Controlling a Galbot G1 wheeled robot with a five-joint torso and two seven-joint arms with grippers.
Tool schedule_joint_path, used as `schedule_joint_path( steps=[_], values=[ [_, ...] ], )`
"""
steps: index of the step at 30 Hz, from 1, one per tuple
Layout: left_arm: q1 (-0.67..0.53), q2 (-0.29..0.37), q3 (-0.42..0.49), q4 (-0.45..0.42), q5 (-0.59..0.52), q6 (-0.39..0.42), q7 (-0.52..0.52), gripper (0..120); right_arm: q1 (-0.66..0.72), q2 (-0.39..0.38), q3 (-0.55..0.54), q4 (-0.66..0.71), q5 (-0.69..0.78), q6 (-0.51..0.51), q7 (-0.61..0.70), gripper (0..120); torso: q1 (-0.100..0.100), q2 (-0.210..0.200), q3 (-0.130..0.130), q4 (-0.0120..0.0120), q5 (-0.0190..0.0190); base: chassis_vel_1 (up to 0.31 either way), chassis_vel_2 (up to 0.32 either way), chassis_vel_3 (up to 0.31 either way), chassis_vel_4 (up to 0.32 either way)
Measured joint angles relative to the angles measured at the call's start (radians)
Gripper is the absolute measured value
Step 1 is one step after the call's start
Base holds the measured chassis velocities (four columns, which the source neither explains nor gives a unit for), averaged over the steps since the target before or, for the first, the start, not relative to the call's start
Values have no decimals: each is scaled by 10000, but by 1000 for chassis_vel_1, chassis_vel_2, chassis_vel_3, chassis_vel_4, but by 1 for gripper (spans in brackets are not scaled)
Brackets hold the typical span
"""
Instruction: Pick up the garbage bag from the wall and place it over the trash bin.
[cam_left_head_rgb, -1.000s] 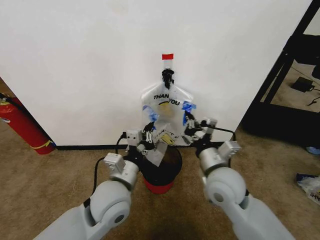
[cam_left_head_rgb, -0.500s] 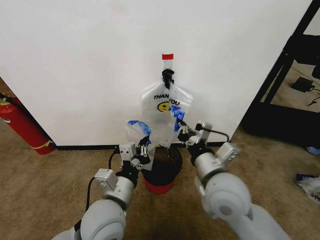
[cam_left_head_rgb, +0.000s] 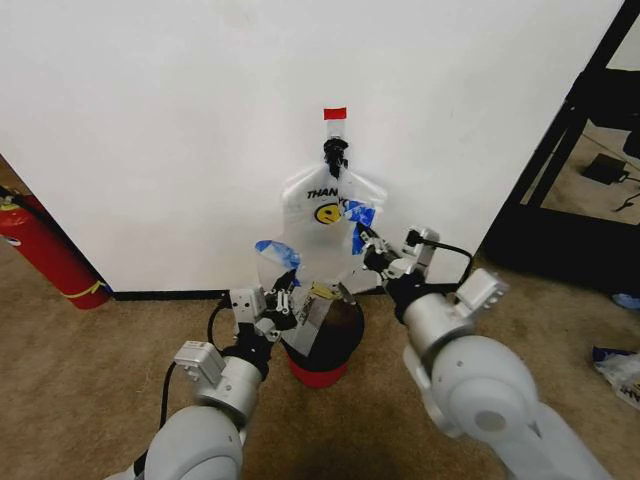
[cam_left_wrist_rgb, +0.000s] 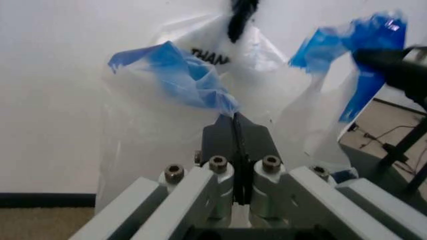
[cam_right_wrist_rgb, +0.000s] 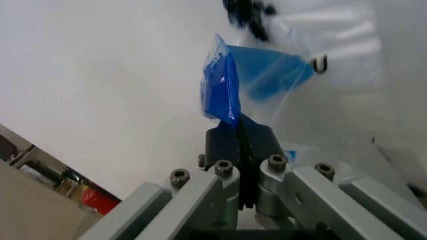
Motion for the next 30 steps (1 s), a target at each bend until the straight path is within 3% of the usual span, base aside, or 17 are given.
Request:
schedule_joint_path(
  steps=[4, 14, 22, 30],
  values=[
    [352, -3, -114, -18, -66, -21, 36, 0, -82, 138, -398, -478, -238, -75, -17, 0, -1, 0, -1, 1, 2, 0, 0, 0, 0],
    [139, -911, 488, 1129, 297, -288, 146, 0, -358, 801, -944, -2344, -1994, 75, -593, 0, 0, 0, 0, -1, 2, 0, 0, 0, 0],
    [-145, -1607, 1040, 1851, 536, -437, 209, 0, -735, 351, -575, -2222, -2738, 107, -615, 0, 0, 0, 0, -3, 2, 0, 0, 0, 0],
    [-453, -1779, 1207, 2387, 559, -612, 320, 0, -958, 366, -540, -2388, -2959, 140, -820, 0, 0, 0, 0, -1, 2, 0, 0, 0, 0]
  ],
)
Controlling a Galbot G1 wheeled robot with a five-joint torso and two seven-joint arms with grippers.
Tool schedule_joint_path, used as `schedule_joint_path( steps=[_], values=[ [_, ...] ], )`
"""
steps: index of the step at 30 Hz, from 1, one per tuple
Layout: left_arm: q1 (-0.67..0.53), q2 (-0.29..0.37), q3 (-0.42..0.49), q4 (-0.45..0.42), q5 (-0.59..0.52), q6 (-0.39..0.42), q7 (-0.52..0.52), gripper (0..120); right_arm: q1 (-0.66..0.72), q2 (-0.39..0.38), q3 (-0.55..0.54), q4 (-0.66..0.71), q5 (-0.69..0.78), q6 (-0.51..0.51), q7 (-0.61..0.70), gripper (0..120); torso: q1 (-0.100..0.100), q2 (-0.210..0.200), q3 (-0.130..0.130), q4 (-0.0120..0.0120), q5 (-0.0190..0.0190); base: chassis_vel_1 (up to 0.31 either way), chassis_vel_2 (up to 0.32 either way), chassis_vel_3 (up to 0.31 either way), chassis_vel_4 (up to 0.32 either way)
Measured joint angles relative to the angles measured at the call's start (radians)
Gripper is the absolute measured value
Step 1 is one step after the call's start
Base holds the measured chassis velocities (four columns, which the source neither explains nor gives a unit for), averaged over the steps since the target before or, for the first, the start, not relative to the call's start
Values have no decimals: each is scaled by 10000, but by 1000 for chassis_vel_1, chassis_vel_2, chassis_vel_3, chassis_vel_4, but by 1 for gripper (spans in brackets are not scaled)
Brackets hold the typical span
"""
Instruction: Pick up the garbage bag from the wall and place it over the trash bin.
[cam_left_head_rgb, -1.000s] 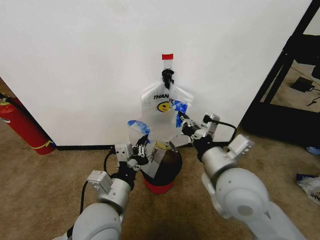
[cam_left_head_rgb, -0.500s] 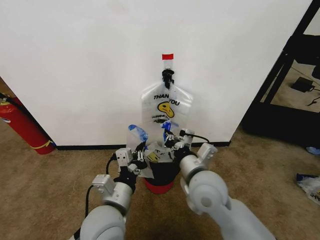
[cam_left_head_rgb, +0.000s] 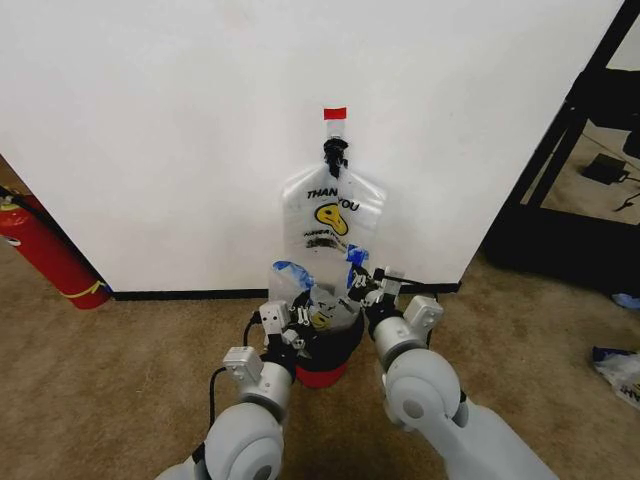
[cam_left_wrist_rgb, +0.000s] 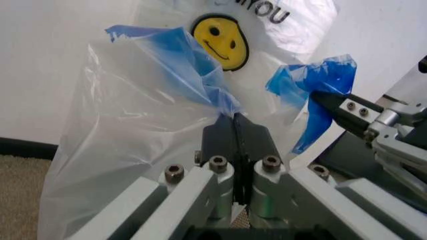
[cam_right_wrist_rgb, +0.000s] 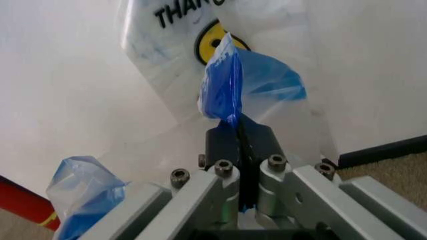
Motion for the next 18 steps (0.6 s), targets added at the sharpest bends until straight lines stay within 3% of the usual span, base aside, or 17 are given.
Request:
schedule_joint_path(
  steps=[18],
  values=[
    [5, 16, -10, -17, 2, -3, 10, 0, 4, 7, 7, -1, 11, 12, -14, 0, 0, 0, 0, 0, 0, 0, 0, 0, 0]
  ],
)
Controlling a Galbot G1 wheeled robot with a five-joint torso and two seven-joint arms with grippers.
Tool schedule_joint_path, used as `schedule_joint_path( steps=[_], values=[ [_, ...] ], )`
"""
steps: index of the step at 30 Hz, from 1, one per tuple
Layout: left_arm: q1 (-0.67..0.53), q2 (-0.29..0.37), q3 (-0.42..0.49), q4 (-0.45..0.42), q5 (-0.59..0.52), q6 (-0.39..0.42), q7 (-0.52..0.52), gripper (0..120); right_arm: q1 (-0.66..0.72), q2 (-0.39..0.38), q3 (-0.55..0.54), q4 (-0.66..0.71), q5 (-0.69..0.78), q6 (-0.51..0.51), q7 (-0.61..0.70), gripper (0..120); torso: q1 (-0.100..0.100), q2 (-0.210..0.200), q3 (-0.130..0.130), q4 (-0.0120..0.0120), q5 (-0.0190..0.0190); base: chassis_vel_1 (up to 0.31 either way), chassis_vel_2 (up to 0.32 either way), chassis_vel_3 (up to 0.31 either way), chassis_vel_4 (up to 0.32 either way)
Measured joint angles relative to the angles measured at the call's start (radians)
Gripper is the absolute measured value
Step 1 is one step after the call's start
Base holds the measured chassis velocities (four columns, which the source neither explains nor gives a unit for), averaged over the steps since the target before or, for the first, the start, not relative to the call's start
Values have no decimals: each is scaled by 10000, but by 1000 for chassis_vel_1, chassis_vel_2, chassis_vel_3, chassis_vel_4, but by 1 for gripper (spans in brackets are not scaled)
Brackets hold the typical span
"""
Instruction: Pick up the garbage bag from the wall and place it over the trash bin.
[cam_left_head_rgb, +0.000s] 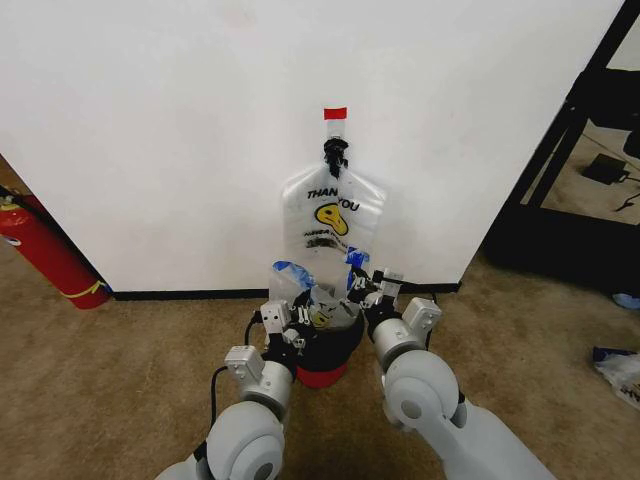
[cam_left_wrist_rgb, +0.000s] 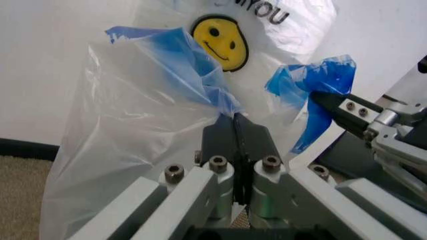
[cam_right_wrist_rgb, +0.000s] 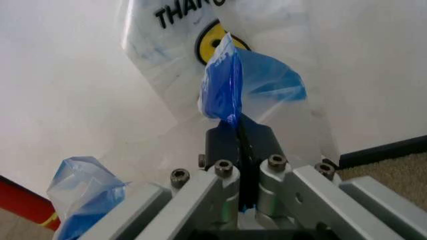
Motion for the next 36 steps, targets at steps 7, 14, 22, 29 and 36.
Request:
schedule_joint_path(
  steps=[7, 14, 22, 29, 36],
  values=[
    [-413, -210, 255, 772, 59, -24, 1, 0, -244, 390, -147, -802, -1040, 107, -313, 0, -1, 1, 2, -7, -4, 0, 0, 0, 0],
    [-646, -236, 303, 1248, 157, -48, 47, 0, -430, 509, -178, -1242, -1465, 177, -537, 0, -1, 2, -2, 2, 2, 0, 0, 0, 0],
    [-547, -321, 335, 1489, 268, -68, 68, 0, -706, 491, -155, -1311, -1543, 180, -601, 0, 0, 1, 0, 0, 0, 0, 0, 0, 0],
    [450, 250, 51, 956, 463, 50, -12, 0, -1836, 92, 193, -652, -1591, -340, -162, 0, 0, 2, -1, 0, 1, 0, 0, 0, 0],
    [1045, 68, 96, 1053, 887, -179, 86, 0, -2815, -12, 425, -457, -1787, -397, -65, 0, -1, 1, -1, -1, -1, 0, 0, 0, 0]
  ],
)
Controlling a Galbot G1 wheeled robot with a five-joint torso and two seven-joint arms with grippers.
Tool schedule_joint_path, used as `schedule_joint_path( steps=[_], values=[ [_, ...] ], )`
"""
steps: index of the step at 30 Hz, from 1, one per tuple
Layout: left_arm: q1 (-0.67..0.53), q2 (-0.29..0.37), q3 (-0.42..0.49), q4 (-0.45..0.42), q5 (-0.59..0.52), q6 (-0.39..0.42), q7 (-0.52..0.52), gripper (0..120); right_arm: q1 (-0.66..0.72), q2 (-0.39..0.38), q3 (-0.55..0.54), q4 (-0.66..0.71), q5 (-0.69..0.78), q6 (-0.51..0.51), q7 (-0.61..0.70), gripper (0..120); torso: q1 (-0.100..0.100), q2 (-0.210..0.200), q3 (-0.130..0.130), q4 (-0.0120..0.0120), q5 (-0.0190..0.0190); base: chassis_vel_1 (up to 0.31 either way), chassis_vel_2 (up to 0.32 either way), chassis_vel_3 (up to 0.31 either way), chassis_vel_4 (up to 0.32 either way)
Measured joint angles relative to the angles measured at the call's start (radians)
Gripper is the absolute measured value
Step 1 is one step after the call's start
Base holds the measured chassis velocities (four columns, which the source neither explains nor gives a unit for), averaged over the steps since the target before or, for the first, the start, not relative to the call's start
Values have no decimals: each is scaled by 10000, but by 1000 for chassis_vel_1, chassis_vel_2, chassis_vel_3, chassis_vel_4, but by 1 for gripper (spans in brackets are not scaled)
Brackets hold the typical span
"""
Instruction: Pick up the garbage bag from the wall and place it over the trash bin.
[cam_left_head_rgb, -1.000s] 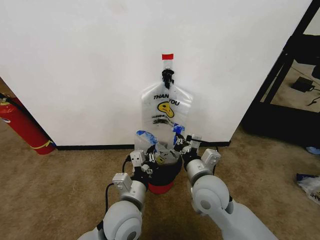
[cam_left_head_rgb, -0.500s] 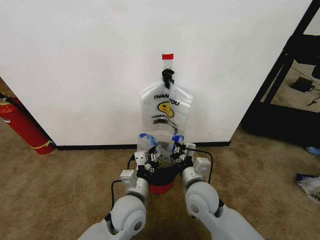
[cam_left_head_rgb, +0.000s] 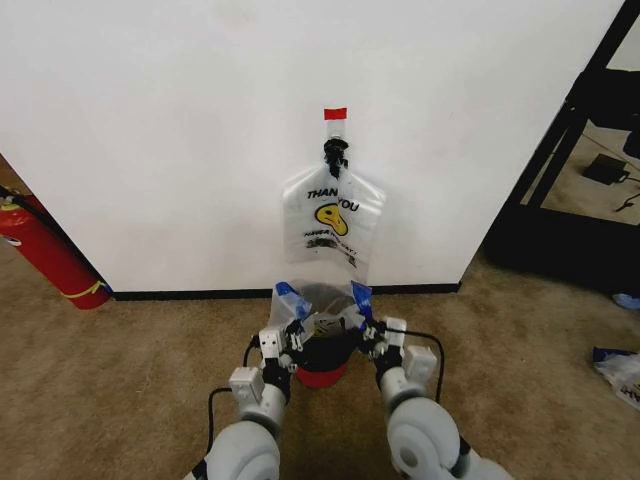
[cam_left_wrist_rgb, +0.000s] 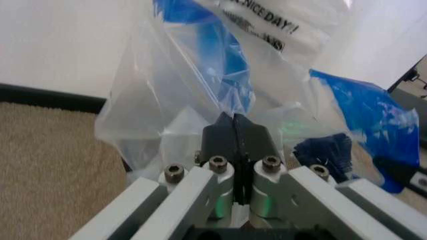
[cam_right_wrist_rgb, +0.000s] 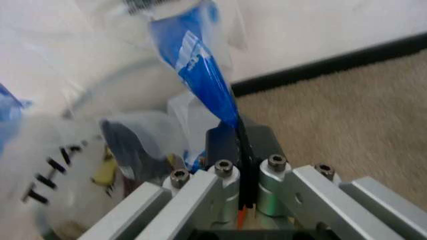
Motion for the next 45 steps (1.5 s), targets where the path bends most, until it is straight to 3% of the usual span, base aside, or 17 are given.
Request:
schedule_joint_path(
  steps=[13, 30, 37, 45],
  values=[
    [539, 404, -243, -436, 36, -76, -43, 0, -426, -381, 442, 255, -57, -205, 580, 0, 0, 0, 1, 1, 1, 0, 0, 0, 0],
    [1352, 918, -407, -715, -12, 215, -345, 0, -56, -483, 658, -432, 308, -396, 933, 0, 0, -1, 1, 1, 1, 0, 0, 0, 0],
    [1672, 745, -168, -593, 244, 226, -342, 0, -74, -442, 594, -473, 301, -440, 995, 0, 0, -1, 1, 2, 0, 0, 0, 0, 0],
    [1279, 511, -22, 327, 432, 239, -273, 0, 3, -413, 429, -721, 214, -565, 979, 0, 1, -1, 1, 0, 0, 0, 0, 0, 0]
  ],
)
